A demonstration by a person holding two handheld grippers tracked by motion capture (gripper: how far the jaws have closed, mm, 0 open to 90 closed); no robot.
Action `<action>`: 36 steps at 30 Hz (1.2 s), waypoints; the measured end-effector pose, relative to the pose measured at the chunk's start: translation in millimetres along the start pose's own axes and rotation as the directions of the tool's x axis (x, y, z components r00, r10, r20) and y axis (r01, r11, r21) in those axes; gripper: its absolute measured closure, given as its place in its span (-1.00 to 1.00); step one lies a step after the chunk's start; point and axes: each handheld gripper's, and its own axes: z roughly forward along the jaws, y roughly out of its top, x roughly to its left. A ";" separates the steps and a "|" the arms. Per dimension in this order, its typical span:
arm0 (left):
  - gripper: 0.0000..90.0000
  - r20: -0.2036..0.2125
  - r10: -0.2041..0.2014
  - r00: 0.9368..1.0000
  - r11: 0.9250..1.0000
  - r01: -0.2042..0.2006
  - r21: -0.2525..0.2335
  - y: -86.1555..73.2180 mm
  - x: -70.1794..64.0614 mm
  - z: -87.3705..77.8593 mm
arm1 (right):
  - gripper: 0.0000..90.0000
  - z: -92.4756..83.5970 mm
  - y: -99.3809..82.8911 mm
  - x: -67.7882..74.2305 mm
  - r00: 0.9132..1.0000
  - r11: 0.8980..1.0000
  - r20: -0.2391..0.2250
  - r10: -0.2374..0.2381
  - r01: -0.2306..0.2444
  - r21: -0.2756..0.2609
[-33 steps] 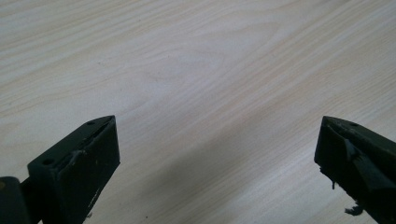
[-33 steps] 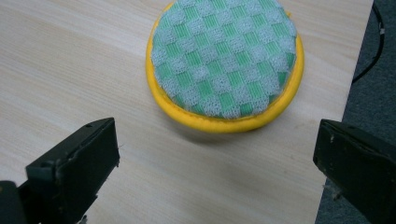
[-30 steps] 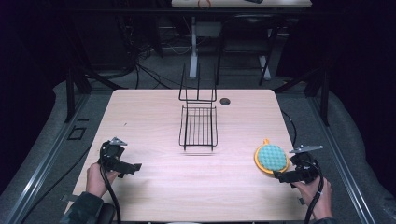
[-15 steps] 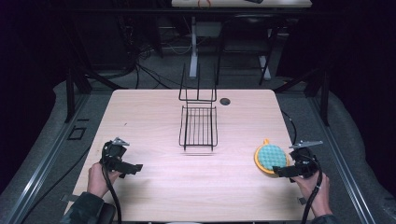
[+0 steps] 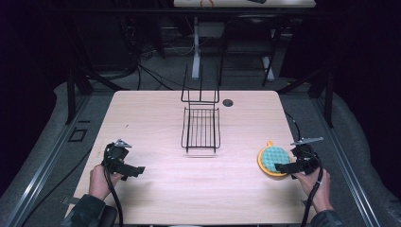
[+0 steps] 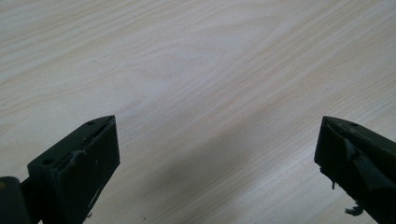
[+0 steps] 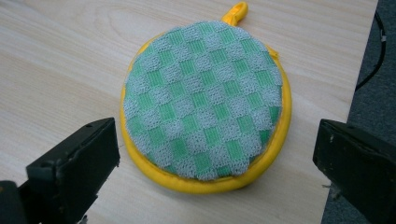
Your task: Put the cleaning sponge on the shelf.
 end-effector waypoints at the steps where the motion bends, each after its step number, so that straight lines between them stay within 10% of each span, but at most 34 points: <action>1: -1.00 0.005 0.003 1.000 1.000 -0.003 0.005 0.1 0.1 -0.1 | -0.98 2.4 1.9 -1.6 1.000 1.000 0.003 0.002 -0.002 0.007; 13: -1.00 0.004 0.016 1.000 1.000 -0.016 0.019 0.2 0.1 1.4 | -0.65 14.7 12.3 -11.9 1.000 1.000 -0.006 0.026 -0.026 0.014; 36: -1.00 -0.002 0.022 1.000 0.999 -0.022 0.032 -0.3 -0.7 1.4 | 0.59 22.8 7.0 -19.2 0.995 0.995 0.019 0.101 -0.101 0.018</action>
